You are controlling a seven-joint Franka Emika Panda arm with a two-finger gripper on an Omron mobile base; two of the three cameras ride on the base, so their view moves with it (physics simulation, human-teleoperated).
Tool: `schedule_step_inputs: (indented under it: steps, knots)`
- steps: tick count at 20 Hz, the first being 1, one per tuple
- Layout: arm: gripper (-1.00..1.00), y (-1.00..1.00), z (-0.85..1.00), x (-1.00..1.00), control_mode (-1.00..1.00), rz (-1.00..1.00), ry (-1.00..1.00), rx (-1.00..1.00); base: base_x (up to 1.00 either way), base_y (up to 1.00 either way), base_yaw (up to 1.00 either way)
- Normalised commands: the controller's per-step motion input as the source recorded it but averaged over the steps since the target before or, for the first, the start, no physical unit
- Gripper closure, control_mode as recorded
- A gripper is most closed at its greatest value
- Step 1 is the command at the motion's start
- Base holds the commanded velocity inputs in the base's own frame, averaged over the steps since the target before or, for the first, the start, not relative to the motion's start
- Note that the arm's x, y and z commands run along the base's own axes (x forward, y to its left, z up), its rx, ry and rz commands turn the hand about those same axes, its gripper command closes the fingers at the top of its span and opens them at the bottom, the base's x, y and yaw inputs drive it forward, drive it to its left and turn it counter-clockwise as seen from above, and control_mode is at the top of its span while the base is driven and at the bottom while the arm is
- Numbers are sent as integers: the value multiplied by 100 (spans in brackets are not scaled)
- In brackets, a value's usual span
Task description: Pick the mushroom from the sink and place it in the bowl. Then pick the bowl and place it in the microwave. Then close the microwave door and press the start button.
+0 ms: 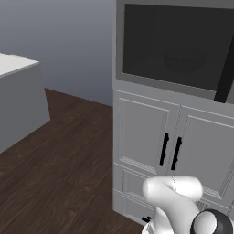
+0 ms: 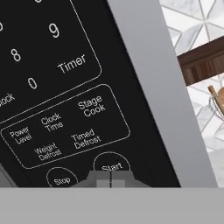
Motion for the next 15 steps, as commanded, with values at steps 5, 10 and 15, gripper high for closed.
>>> schedule_step_inputs:
  steps: [5,10,15]
  knots:
    - [100,-15,-1,65,-100,0,8,1,0,0,0]
    - [100,0,-3,3,-100,0,-1,0,0,0,0]
    - [100,16,0,-94,-100,0,-27,2,0,0,0]
